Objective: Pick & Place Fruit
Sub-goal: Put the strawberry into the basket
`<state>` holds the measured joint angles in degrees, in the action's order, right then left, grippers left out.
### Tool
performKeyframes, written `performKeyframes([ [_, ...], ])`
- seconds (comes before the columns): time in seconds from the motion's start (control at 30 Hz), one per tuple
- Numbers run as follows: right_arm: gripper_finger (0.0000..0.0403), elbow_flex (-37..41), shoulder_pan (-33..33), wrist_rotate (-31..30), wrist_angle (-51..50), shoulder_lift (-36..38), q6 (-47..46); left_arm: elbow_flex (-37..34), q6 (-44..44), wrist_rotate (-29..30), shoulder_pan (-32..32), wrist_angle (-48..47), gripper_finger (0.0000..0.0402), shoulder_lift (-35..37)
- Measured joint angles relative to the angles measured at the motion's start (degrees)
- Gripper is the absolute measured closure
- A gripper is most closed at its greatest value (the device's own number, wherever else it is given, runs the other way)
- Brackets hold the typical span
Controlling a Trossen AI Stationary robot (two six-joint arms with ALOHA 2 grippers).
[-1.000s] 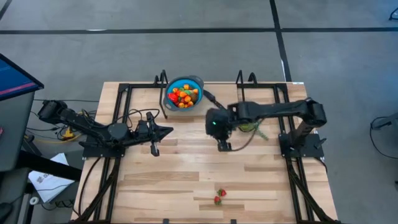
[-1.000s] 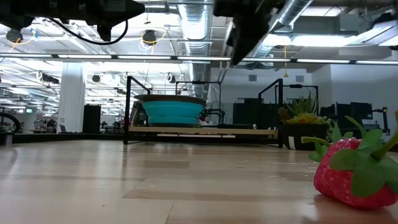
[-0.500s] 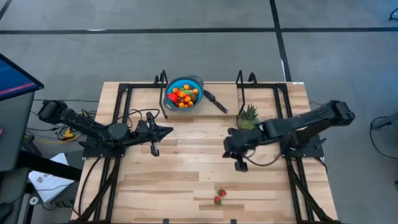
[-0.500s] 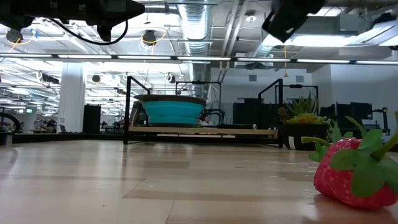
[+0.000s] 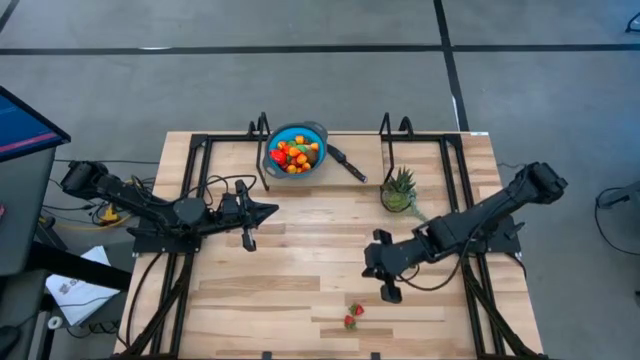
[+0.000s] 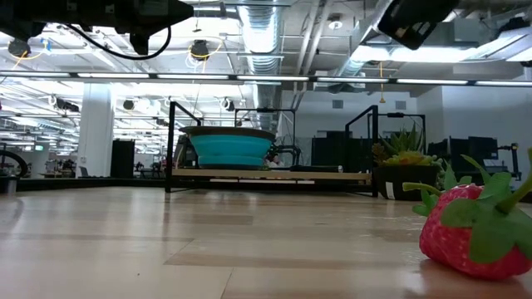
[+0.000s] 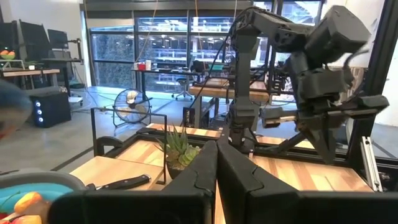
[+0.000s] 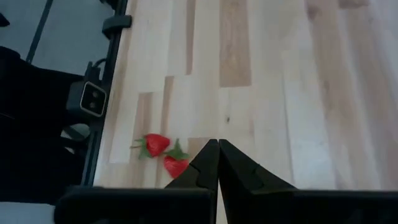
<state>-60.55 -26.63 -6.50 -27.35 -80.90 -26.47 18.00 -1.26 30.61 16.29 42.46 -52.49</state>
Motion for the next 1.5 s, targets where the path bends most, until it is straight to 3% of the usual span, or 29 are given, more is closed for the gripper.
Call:
performKeyframes([
  [1.5, 0.0402, 0.0, -0.9, 0.5, -2.6, -0.9, 2.9, 0.0, 0.0, 0.0, 0.0, 0.1, 0.04, 0.0],
])
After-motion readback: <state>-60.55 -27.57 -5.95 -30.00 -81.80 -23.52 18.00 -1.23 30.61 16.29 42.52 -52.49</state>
